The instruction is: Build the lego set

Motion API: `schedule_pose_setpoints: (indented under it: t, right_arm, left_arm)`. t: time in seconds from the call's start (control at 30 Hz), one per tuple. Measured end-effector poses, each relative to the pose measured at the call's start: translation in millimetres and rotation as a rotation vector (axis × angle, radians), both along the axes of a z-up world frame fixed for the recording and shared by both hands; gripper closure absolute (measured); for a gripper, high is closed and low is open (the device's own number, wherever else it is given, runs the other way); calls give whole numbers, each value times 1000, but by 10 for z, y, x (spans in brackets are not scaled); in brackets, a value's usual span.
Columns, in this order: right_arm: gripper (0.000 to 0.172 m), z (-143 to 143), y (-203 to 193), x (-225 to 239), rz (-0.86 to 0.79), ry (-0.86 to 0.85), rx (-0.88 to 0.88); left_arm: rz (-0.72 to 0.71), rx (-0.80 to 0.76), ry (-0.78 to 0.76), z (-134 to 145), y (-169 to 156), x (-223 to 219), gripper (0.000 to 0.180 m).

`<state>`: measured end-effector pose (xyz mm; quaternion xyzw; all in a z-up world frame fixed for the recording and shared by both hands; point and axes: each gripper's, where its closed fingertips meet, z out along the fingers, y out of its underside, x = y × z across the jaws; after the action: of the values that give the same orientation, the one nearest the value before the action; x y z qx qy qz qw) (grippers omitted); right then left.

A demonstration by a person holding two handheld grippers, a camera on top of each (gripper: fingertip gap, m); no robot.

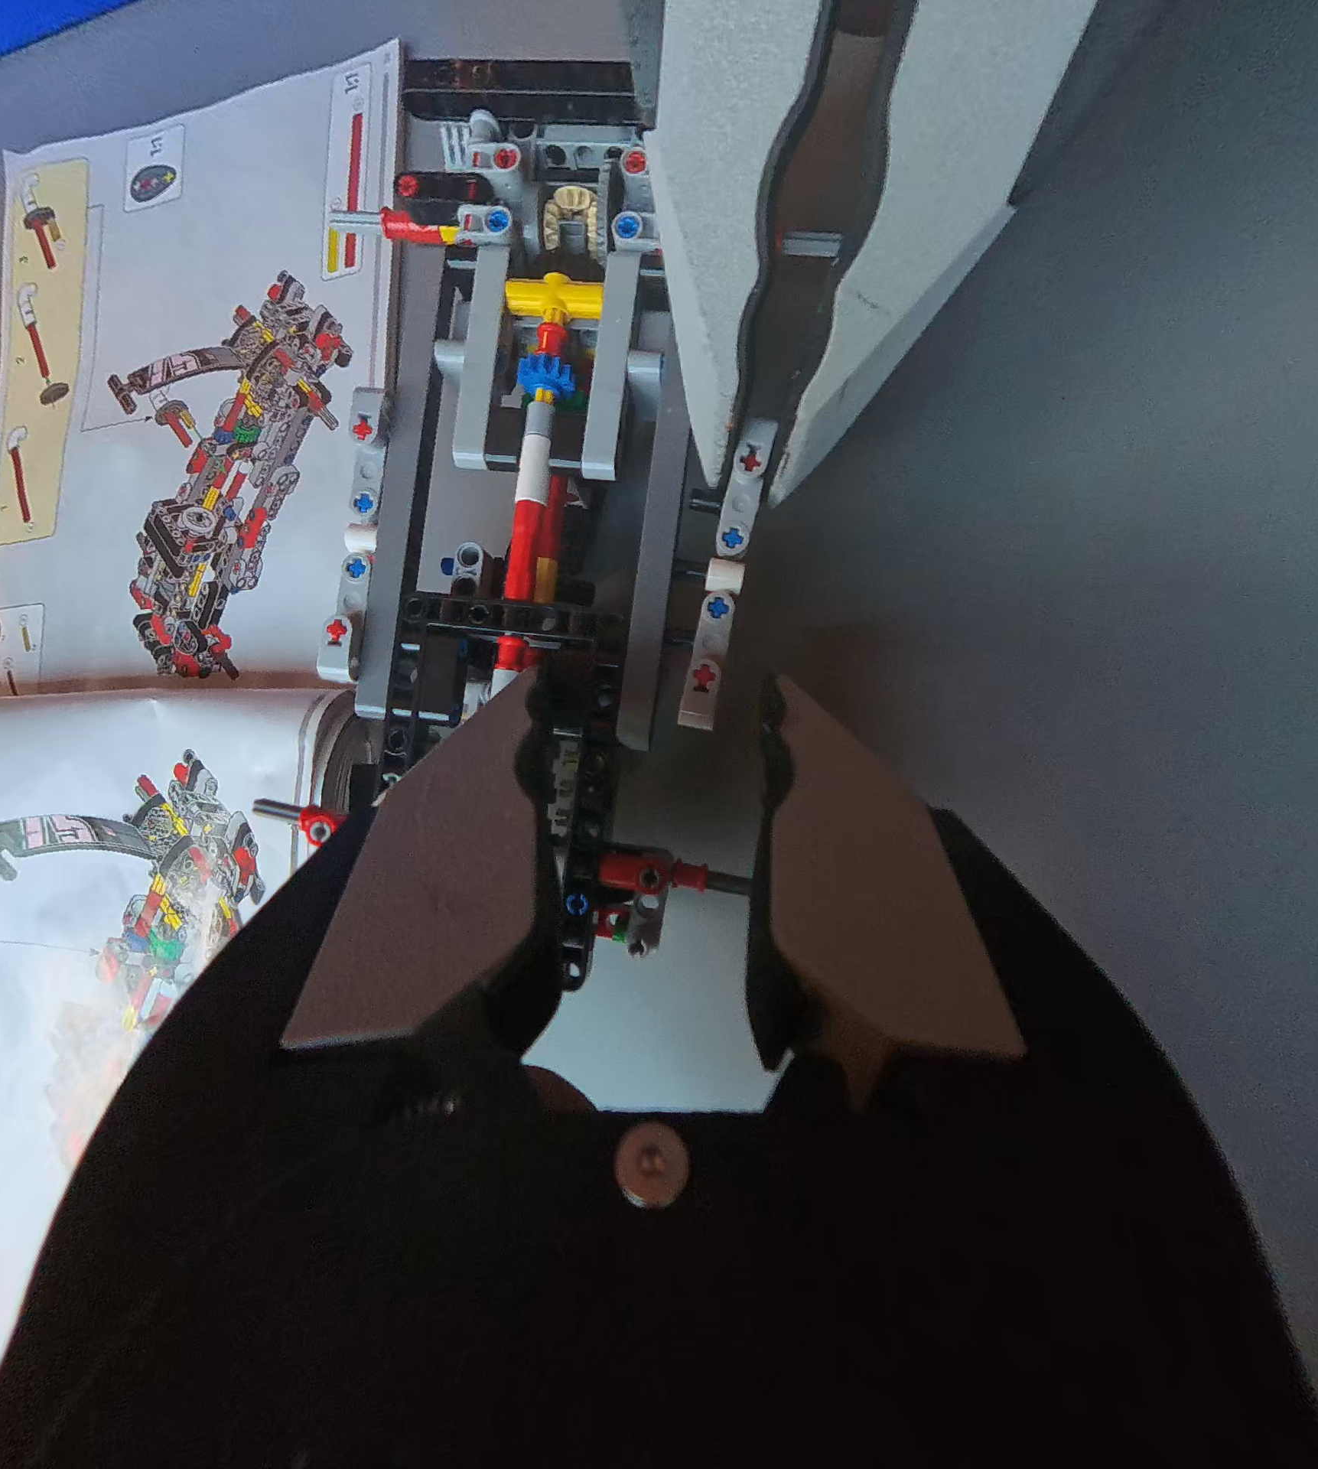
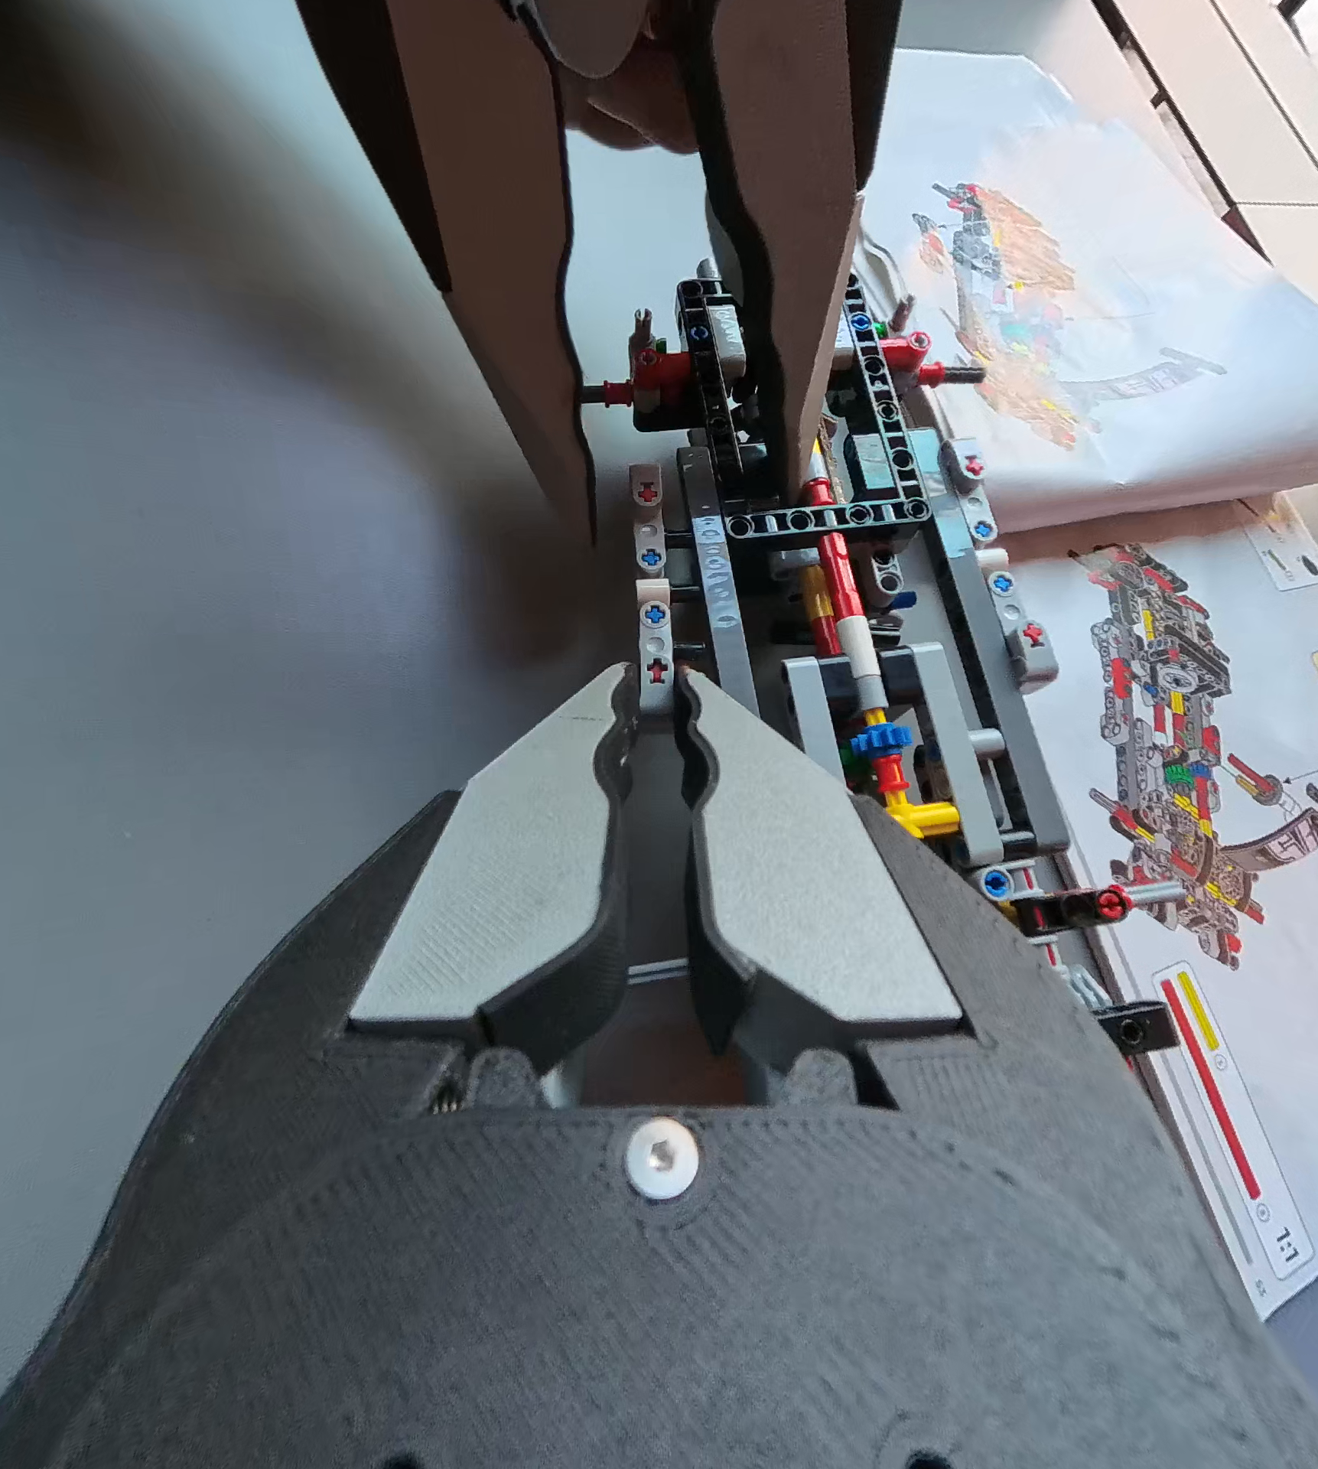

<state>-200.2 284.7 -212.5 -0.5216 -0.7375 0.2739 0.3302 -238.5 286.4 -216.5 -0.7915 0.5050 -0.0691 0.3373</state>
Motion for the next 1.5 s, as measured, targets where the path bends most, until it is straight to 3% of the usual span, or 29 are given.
schedule_pose_setpoints:
  t: [0.37, 0.63, 0.77, 0.93, 1.13, 1.27, 1.5]
  right_arm:
    - [165, 2, 40, -4, -12, 15, -15]
    - [165, -18, 50, -3, -27, 0, 34]
    - [166, -71, 86, -5, -57, -36, -29]
    - [166, -31, 118, 10, -33, -44, -20]
    - [165, -20, 156, 5, 6, -112, -32]
    - [166, -17, 156, 7, 32, -151, -38]
    - [164, -13, 191, 6, 53, -121, -49]
  left_arm:
    - [25, 27, -11, 10, 56, -23, 141]
    - [38, -25, -20, 15, 65, -24, 142]
    - [73, -79, -52, 27, 101, -43, 145]
    - [70, -42, -41, 24, 103, -27, 145]
    - [62, -15, -27, 6, 80, -6, 133]
    - [90, 14, -30, 17, 130, -30, 144]
    - [97, 21, -41, 15, 129, -20, 143]
